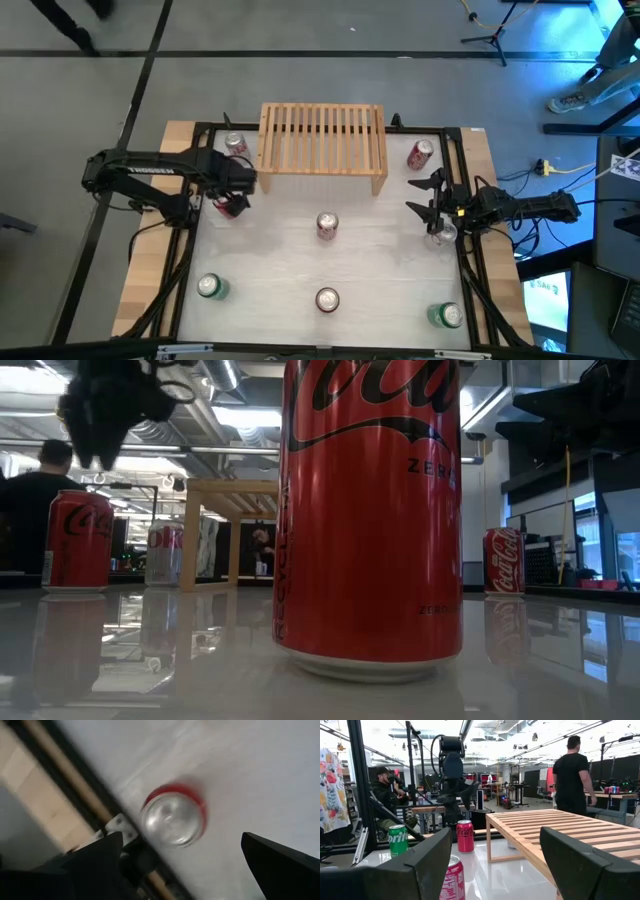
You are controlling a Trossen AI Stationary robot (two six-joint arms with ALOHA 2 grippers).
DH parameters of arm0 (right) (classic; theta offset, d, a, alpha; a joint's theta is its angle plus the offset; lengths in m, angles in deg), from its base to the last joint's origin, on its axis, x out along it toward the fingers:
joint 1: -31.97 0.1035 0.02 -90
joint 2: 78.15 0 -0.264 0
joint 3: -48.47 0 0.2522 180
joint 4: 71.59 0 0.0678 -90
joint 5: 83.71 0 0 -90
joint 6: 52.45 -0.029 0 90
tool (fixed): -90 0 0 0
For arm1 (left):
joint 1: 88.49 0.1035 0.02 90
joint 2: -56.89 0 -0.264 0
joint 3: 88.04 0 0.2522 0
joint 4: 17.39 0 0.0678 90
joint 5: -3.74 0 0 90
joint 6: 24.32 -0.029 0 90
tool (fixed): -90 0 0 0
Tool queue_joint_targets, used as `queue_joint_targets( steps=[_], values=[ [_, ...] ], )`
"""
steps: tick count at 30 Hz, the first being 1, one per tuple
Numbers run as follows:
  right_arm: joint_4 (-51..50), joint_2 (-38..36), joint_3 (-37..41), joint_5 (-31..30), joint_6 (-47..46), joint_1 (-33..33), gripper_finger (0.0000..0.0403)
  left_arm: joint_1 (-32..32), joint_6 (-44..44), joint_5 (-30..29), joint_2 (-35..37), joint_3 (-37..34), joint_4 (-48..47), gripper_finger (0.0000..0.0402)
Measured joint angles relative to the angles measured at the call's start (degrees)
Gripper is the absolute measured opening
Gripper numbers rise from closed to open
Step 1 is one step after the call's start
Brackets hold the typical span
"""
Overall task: Place canned beverage on shelf
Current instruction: Put the left red and black soda can on the shelf
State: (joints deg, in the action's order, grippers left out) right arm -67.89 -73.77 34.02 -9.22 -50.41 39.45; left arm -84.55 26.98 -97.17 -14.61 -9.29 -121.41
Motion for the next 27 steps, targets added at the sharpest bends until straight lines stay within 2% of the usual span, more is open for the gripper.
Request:
queue_joint_targets(
  steps=[12,19,27],
  values=[
    [0.04,0.0,0.0,0.52,-0.01,-0.01,0.0299,0.05,0.69,-1.26,-0.04,-2.52,3.22,0.0396],
    [0.47,0.0,0.0,1.14,-0.01,0.01,0.0299,1.27,0.07,-0.43,-0.04,-8.16,5.14,0.0396],
    [0.63,0.0,0.0,1.16,-0.01,0.0,0.0298,3.16,-3.9,2.97,-0.02,-13.62,14.48,0.0396]
  ],
)
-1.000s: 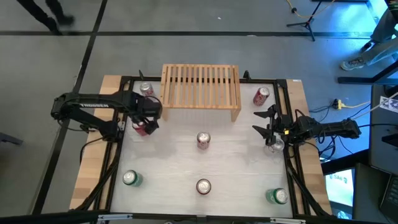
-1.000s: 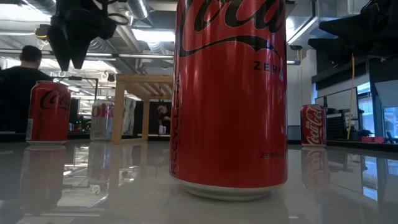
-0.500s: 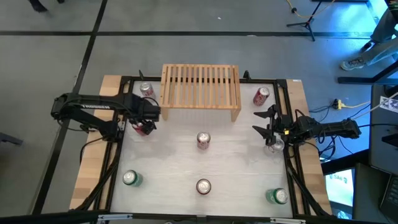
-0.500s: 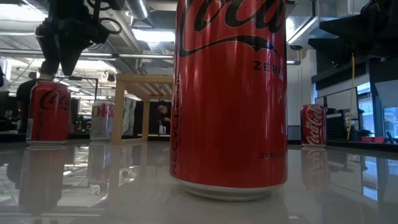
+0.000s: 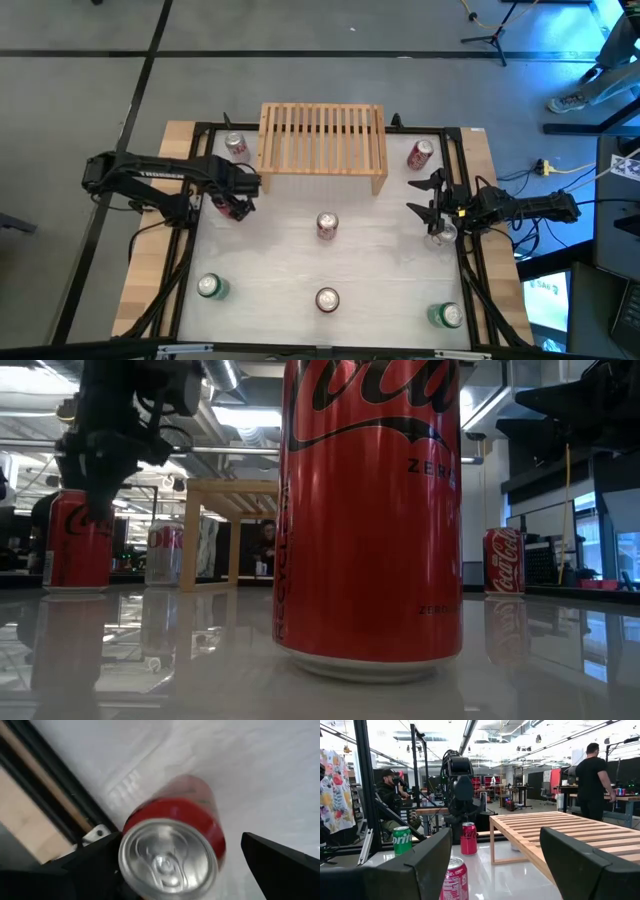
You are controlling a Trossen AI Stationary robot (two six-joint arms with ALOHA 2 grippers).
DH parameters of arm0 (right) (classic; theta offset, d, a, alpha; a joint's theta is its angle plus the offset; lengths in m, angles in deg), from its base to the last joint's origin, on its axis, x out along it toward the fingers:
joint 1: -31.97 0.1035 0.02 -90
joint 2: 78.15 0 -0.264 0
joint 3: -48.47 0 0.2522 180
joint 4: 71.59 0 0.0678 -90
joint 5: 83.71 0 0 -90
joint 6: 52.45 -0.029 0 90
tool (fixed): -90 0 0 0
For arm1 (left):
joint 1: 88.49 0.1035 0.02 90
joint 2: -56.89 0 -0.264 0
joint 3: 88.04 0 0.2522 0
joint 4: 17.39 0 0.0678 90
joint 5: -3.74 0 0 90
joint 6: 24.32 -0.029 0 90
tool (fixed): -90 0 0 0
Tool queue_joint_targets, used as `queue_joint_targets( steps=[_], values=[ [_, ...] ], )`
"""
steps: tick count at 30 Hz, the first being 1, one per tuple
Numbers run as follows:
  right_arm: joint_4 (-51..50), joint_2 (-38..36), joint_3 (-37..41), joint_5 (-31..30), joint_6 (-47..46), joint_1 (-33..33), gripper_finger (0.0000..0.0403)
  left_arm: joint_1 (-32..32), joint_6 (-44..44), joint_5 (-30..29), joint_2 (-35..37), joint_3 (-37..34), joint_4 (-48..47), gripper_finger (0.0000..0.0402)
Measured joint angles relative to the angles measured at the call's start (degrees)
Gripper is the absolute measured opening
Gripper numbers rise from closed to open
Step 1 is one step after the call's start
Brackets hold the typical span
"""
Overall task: Place canned beverage on shelf
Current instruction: Put the left red and black soda can on the shelf
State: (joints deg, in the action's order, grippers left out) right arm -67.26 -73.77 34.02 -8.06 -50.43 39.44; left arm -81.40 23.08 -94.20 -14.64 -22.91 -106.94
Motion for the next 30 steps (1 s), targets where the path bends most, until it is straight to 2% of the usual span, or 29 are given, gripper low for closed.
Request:
queue_joint_targets(
  steps=[10,13,18,21,23,25,30],
  values=[
    [0.04,0.0,0.0,0.02,0.0,0.01,0.0298,0.37,-5.21,3.9,-0.02,-4.54,6.54,0.0387],
    [0.04,0.0,0.0,0.02,0.23,-0.01,0.0298,-0.16,-7.51,4.48,-0.02,-4.54,6.88,0.036],
    [-0.01,0.0,0.0,0.02,1.07,0.01,0.0298,-2.49,-11.26,4.61,-0.06,-3.93,6.26,0.0285],
    [0.01,0.0,0.0,-0.48,1.17,0.01,0.0298,-3.58,-11.82,4.68,-0.09,-1.06,3.22,0.0276],
    [0.09,0.0,0.0,-3.31,1.29,0.01,0.0298,-4.4,-11.91,4.42,-0.09,2.12,1.08,0.0276],
    [-0.41,0.0,0.0,-5.73,1.28,-0.01,0.0298,-5.38,-12.39,3.22,-0.09,6.25,-1.46,0.0276],
    [-1.4,0.0,0.0,-5.84,1.49,-0.01,0.0298,-6.45,-15.37,1.88,-0.93,17.86,-5.6,0.0276]
  ],
)
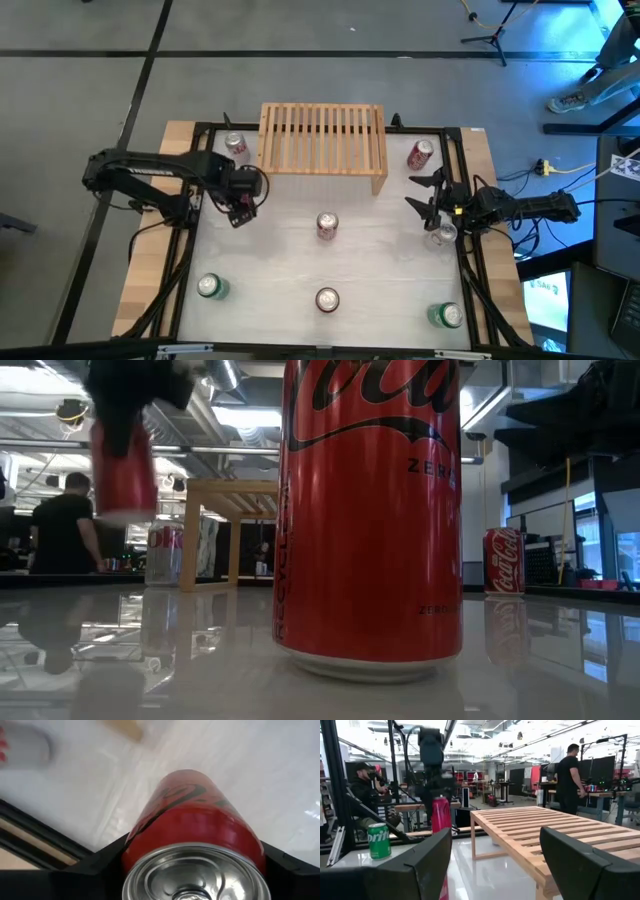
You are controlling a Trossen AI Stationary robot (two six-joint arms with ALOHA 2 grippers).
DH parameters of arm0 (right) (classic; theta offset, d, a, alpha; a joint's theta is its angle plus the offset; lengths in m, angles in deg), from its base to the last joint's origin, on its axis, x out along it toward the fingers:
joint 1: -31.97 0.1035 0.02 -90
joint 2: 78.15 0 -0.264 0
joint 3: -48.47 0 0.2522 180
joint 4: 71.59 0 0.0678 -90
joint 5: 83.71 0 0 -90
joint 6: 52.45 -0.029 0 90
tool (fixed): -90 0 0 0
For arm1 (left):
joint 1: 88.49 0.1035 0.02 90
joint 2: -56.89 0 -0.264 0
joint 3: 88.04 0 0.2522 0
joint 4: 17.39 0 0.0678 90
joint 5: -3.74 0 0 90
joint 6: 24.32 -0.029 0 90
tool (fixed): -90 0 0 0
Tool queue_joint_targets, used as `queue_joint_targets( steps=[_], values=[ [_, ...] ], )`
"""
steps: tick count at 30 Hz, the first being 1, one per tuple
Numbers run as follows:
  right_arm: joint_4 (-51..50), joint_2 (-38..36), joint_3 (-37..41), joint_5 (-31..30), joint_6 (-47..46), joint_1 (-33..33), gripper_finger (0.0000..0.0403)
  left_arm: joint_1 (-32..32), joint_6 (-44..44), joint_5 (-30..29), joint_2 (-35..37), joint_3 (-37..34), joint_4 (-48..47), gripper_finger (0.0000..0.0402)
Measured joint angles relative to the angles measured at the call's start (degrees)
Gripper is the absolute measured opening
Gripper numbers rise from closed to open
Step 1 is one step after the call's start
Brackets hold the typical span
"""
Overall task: Place canned beverage on shelf
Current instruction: Put the left red and black soda can on the shelf
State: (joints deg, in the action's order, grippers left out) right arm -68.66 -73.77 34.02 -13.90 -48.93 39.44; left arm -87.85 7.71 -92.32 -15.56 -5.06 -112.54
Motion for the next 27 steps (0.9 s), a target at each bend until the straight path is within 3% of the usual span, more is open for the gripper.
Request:
queue_joint_targets(
  steps=[5,14,22,27],
  values=[
    [0.86,0.0,0.0,0.0,1.33,0.0,0.0298,0.12,-2.65,-4.13,-3.67,13.1,-8.69,0.0276],
    [2.44,0.0,0.0,0.18,0.93,0.0,0.0298,5.43,-14.96,-5.86,-13.14,34.96,-8.7,0.0279],
    [0.98,0.07,0.0,0.2,-0.25,0.0,0.0298,15.57,-29.88,-6.68,-23.35,49.65,-8.6,0.028],
    [0.89,0.07,0.0,-0.15,1.55,0.0,0.0298,24.14,-38.06,-3.21,-27.54,54.42,-8.62,0.028]
  ],
)
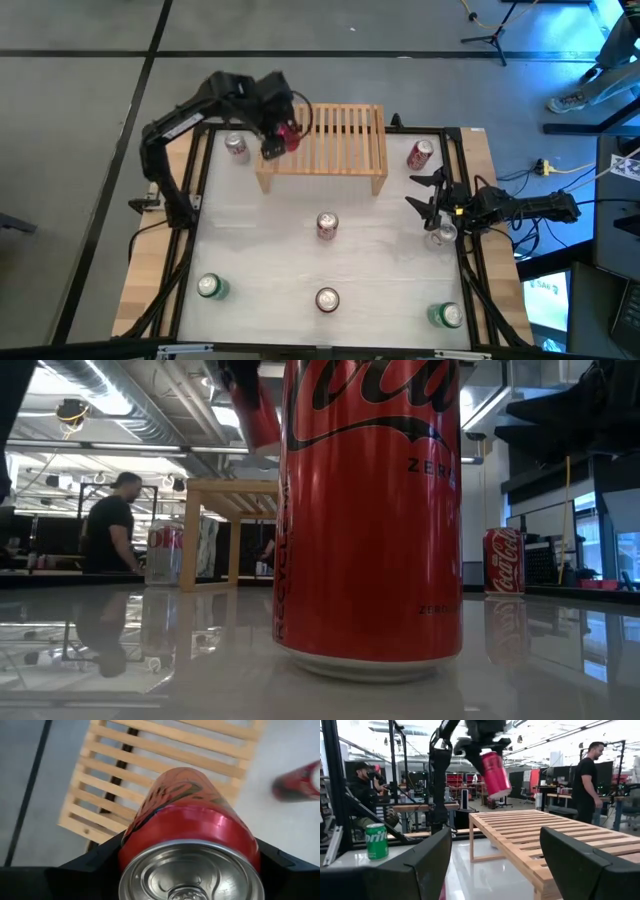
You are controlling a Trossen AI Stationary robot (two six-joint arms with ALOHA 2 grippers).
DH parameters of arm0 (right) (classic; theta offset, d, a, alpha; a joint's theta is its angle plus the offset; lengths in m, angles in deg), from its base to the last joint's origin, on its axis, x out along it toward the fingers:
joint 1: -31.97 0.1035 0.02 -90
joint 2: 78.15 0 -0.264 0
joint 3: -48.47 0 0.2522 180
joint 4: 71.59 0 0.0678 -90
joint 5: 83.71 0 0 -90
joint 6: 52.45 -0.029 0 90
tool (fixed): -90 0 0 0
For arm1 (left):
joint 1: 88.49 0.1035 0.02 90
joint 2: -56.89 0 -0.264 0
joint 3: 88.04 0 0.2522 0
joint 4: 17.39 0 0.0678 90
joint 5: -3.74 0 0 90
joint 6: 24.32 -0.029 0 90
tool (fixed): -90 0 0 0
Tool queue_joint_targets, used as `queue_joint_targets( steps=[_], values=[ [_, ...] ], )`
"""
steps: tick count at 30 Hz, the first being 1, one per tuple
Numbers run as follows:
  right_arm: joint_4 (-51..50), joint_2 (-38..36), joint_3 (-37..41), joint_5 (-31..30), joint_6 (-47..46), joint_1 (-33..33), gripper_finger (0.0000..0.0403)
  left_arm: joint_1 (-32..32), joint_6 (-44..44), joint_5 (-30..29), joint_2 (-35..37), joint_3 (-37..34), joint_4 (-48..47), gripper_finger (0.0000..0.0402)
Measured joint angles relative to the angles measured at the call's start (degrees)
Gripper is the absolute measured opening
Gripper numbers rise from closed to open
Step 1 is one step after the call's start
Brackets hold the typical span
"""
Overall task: Place canned beverage on shelf
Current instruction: Put the left red and black soda can on the shelf
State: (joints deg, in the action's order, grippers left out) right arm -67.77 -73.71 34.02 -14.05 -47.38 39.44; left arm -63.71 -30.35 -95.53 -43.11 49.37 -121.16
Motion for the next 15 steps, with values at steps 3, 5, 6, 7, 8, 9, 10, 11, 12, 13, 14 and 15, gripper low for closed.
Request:
queue_joint_targets(
  steps=[3,5,6,7,8,9,10,11,12,13,14,15],
  values=[
    [-1.05,-0.02,0.0,-1.68,0.05,0.0,0.0298,3.97,-4.07,-0.21,-0.71,0.42,-0.04,0.028],
    [-2.46,0.0,0.0,-1.74,0.28,0.0,0.0298,6.4,-6.14,-0.26,-1.05,0.42,-0.2,0.028],
    [-2.78,0.0,0.0,-1.74,1.13,0.0,0.0298,7.48,-6.7,-0.19,-1.31,0.45,-0.16,0.0281],
    [-2.88,0.0,0.0,-1.74,2.03,0.0,0.0298,8.32,-7.28,-0.15,-1.63,0.45,-0.16,0.0281],
    [-2.89,0.0,0.0,-1.74,2.94,0.0,0.0298,9.2,-7.97,-0.02,-1.95,0.45,-0.16,0.0281],
    [-3.07,0.0,0.0,-1.74,3.26,0.0,0.0298,9.9,-8.68,0.06,-2.21,0.45,-0.12,0.0281],
    [-3.62,0.0,0.0,-1.73,3.31,0.0,0.0298,10.43,-9.36,0.31,-2.45,0.45,-0.03,0.0281],
    [-4.62,-0.02,0.0,-1.73,3.11,0.0,0.0298,10.85,-9.73,0.91,-2.66,0.45,-0.03,0.0281],
    [-6.0,-0.02,0.0,-1.72,2.88,0.0,0.0298,11.22,-9.97,1.72,-2.79,0.45,-0.05,0.0281],
    [-7.29,-0.02,0.0,-1.72,2.72,0.0,0.0298,11.59,-10.23,2.36,-2.9,0.43,-0.05,0.0281],
    [-8.3,0.0,0.0,-1.74,2.66,0.0,0.0298,11.86,-10.56,2.62,-2.98,0.24,0.04,0.0281],
    [-8.89,-0.02,0.0,-1.74,2.68,0.0,0.0298,12.08,-10.71,2.64,-3.03,0.09,0.01,0.0281]
  ],
)
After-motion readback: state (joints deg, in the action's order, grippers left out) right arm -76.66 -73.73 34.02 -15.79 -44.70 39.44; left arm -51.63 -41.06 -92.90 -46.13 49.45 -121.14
